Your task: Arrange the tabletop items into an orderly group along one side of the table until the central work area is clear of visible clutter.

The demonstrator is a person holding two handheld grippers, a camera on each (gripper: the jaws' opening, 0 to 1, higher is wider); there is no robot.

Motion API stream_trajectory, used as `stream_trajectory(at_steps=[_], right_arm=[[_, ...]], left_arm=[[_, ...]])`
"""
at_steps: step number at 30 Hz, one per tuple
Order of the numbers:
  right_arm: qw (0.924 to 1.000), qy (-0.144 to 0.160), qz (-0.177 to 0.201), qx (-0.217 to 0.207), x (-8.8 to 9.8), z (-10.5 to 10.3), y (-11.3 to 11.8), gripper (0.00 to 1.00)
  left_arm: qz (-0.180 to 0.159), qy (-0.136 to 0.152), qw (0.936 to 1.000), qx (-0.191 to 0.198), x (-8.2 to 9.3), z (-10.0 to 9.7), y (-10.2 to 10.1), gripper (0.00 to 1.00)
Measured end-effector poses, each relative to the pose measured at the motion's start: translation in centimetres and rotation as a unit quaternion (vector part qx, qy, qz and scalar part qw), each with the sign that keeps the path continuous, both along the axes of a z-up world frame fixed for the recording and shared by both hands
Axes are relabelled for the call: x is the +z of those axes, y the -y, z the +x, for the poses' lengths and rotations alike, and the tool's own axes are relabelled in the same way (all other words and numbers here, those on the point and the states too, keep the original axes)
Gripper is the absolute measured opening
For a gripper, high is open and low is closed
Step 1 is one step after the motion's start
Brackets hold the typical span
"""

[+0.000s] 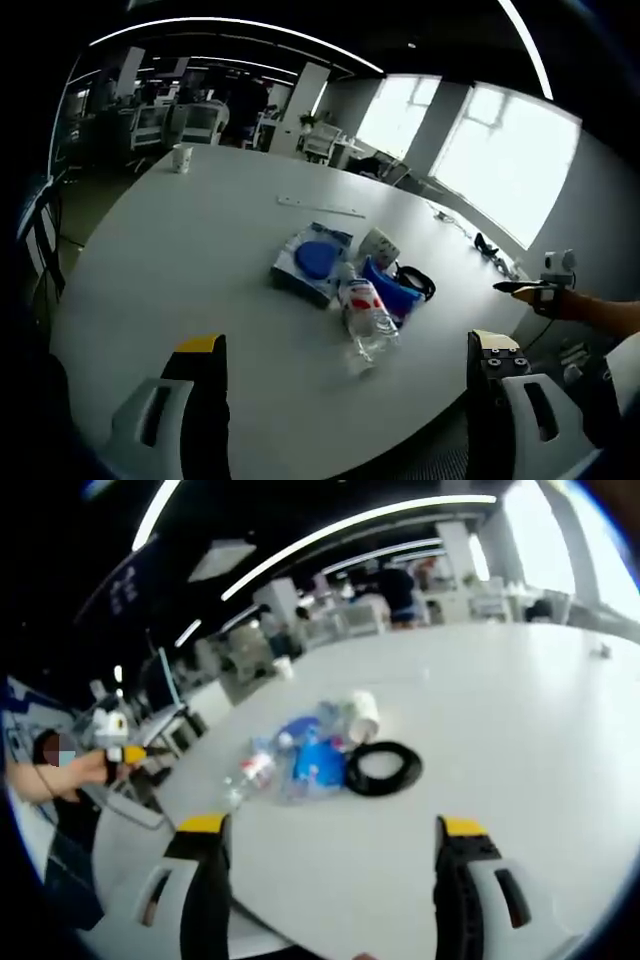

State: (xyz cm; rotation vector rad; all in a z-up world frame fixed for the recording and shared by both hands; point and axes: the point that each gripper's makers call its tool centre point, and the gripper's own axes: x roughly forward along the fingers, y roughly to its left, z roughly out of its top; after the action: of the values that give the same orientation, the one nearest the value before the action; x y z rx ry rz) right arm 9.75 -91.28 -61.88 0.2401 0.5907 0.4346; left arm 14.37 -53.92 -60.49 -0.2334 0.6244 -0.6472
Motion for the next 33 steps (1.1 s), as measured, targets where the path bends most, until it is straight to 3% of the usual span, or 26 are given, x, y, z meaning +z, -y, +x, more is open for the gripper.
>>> stream_trajectory(at_steps=[6, 12, 18, 22, 24, 26, 28, 31, 33], right_arm=[[1.0000, 0.000, -0.001, -0.001, -0.1, -0.1, 0.0, 0.81], [1.0000, -0.002, 0.000, -0.001, -0.2, -0.3, 0.0, 0.81], [1.0000, 0.000, 0.003, 0.001, -0.1, -0.2, -0.1, 0.79], [1.0000, 0.009, 0.004, 0.002, 0.2, -0.1, 0.0, 0.78], [0.9998, 0.014, 0.011, -0.003, 0.5, 0.0, 0.1, 0.78], [0.9998, 0.014, 0.014, -0.006, 0.6, 0.0, 0.2, 0.76], [0.9997, 0.016, 0.017, -0.006, 0.7, 0.0, 0.4, 0.70], [0.9996, 0.016, 0.021, -0.008, 0.7, -0.1, 0.5, 0.69], [0.9997, 0.013, 0.018, -0.008, 0.6, -0.2, 0.5, 0.70]], left_arm=[[0.010, -0.018, 0.9998, -0.001, -0.5, -0.3, -0.4, 1.00], [-0.010, -0.011, 0.9999, 0.009, 0.1, -0.1, -0.4, 1.00], [-0.008, 0.000, 0.9999, 0.012, 0.4, 0.2, -0.5, 1.00], [-0.016, -0.008, 0.9998, 0.012, 0.5, 0.1, -0.2, 1.00], [-0.008, 0.026, 0.9996, 0.012, 1.0, 0.6, -0.3, 1.00], [-0.004, 0.017, 0.9998, 0.010, 1.0, 0.3, -0.2, 0.99], [-0.002, 0.008, 1.0000, 0.005, 0.8, 0.1, -0.1, 0.94], [0.003, 0.005, 1.0000, 0.002, 0.8, 0.0, -0.3, 0.79], [0.002, 0.012, 0.9999, 0.010, 1.0, 0.2, -0.5, 0.77]])
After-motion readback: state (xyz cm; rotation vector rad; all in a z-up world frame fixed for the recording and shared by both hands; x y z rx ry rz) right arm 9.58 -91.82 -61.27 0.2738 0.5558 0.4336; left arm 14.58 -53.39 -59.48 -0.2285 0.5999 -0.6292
